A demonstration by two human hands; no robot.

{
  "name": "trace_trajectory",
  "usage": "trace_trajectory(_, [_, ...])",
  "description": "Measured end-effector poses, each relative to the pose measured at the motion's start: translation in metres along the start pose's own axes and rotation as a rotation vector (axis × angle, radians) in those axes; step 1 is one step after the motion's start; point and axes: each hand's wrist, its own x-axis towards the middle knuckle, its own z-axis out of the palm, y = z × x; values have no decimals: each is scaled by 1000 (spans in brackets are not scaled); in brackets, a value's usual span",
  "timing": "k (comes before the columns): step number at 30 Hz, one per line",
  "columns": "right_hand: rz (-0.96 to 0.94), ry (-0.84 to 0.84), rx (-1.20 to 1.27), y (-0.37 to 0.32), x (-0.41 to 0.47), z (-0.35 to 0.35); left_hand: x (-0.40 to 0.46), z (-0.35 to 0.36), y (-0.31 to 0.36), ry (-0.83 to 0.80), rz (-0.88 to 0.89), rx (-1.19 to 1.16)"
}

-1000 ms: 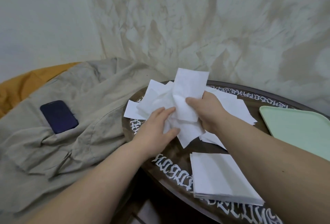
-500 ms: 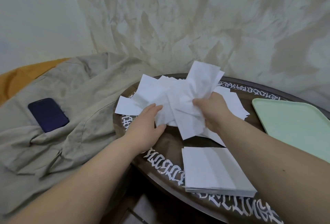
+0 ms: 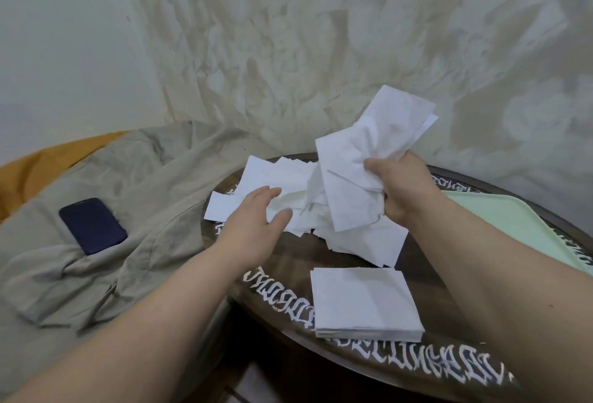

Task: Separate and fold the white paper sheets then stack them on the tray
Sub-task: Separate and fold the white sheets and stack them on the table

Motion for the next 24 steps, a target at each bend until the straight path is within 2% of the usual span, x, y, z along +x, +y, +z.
trace_trajectory(3, [49, -194, 64, -11, -22, -5, -5, -7, 13, 37, -26, -182])
trace_trajectory(5, [81, -297, 117, -13, -37, -10, -8, -11, 23, 5, -99, -375])
trace_trajectory(8, [116, -352, 175, -7, -55, -16, -22, -14, 40, -129, -294, -891])
trace_trajectory(10, [128, -323, 166, 2, -65, -20, -36, -14, 50, -262, -338, -1178])
trace_trajectory(12, [144, -274, 92, 14, -74, -24, -50, -12, 58, -339, -298, -1265])
trace_trajectory(14, [148, -200, -2, 24, -81, -27, -59, -6, 60, -331, -249, -1311])
trace_trajectory(17, [152, -156, -20, 39, -88, -31, -65, 2, 52, -190, -177, -1347])
trace_trajectory(20, [152, -207, -6, 46, -94, -32, -72, 9, 47, -83, -115, -1375])
trace_trajectory(24, [143, -270, -7, 57, -99, -33, -77, 15, 42, -16, -204, -1397])
